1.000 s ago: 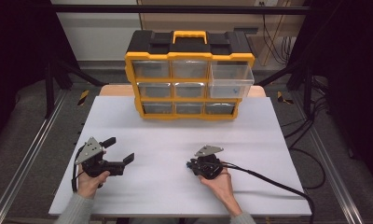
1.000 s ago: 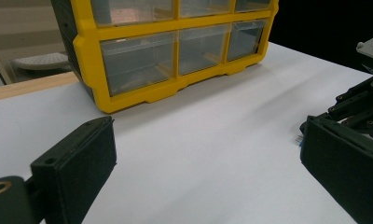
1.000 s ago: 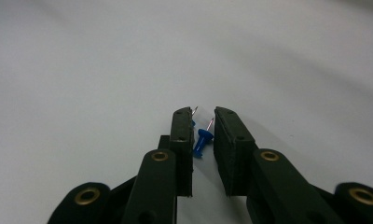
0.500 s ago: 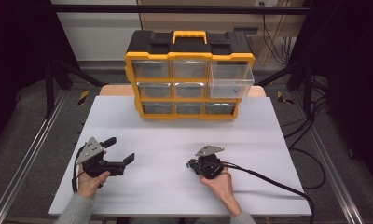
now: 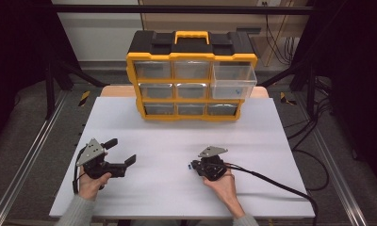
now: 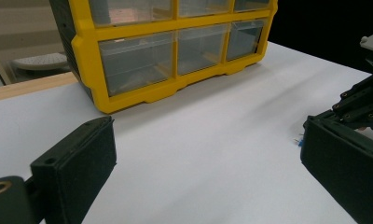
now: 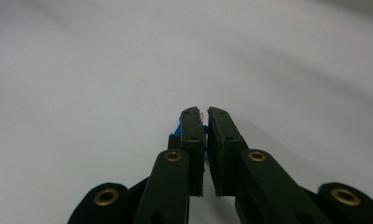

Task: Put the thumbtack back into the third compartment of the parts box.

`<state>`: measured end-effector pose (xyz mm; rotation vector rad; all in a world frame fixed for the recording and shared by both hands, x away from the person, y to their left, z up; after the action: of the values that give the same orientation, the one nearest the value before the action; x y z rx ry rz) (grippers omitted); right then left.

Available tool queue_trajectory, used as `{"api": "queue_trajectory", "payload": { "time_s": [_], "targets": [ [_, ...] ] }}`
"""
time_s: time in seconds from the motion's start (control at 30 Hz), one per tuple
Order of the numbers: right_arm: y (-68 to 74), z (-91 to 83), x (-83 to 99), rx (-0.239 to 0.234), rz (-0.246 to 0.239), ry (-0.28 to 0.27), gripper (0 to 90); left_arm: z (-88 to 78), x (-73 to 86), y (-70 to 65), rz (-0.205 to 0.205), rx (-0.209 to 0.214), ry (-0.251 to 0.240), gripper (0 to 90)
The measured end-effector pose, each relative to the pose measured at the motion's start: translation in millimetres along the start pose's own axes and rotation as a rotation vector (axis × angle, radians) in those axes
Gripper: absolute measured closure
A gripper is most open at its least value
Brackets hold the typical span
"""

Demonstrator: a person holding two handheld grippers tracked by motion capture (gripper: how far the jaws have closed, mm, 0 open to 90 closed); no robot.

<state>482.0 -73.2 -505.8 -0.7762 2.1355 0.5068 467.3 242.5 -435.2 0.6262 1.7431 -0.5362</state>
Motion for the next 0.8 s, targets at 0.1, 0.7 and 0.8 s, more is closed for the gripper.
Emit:
{"api": "queue_trajectory", "payload": {
  "time_s": [0.1,0.7,0.8],
  "targets": [
    [-0.2,-4.1,-2.4,-0.001,-0.003,-0.011,85.8,0.0,0.0,0.1,-0.001,0.0,-0.001,2.8],
    [-7.9,-32.3,-15.6,-0.007,0.009,-0.088,85.9,1.4,0.9,-1.0,0.003,0.002,0.005,2.7],
    [-11.0,-36.9,-17.6,0.003,0.023,-0.104,85.9,1.5,1.2,-0.8,0.004,0.001,0.007,2.8]
  ]
}}
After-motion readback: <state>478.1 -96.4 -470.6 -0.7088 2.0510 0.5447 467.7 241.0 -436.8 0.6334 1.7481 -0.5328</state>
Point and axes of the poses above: each handheld gripper's, and its own axes: z roughly forward along the jaws, x roughly out of its underside, y roughly to its left, the point moved 4 cm from there along z, roughly forward along the jaws, and after that the axes turned 3 degrees about -y, right-handed, at the moved point
